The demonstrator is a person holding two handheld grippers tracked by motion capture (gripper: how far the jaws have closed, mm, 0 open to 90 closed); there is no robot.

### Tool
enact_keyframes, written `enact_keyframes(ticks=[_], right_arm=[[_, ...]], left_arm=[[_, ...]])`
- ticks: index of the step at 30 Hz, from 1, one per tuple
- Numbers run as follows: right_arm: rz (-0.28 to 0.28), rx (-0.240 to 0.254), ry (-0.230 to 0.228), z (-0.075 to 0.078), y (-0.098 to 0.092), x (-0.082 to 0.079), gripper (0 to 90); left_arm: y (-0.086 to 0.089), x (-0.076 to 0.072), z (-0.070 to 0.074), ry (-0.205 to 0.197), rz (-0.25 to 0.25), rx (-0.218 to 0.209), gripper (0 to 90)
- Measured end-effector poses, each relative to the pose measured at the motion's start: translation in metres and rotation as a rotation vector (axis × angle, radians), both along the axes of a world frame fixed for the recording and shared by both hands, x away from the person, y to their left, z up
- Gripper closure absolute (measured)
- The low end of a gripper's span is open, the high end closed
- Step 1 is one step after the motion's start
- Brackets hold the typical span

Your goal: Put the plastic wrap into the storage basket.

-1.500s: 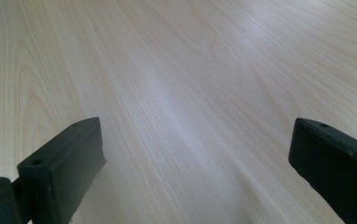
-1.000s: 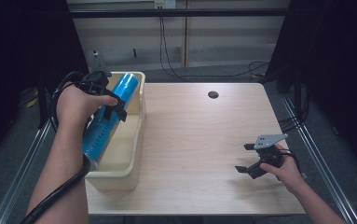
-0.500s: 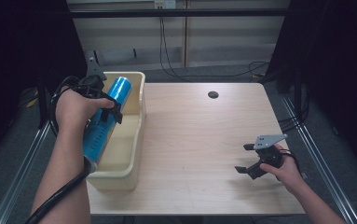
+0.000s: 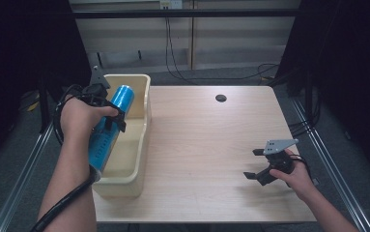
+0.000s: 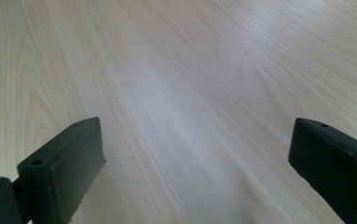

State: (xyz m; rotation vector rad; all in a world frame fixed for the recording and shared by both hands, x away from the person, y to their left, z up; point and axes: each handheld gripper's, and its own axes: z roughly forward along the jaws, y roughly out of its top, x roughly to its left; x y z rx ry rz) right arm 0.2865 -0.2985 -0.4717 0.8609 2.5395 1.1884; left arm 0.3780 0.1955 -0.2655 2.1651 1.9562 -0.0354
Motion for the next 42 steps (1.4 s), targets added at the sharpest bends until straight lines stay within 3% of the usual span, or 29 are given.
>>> enact_keyframes(ticks=[42], right_arm=[[0.01,-0.005,-0.001,-0.001,0.002,-0.001,3.0]], left_arm=[[0.001,-0.002,-0.041,0.076,0.022,0.002,32.1]])
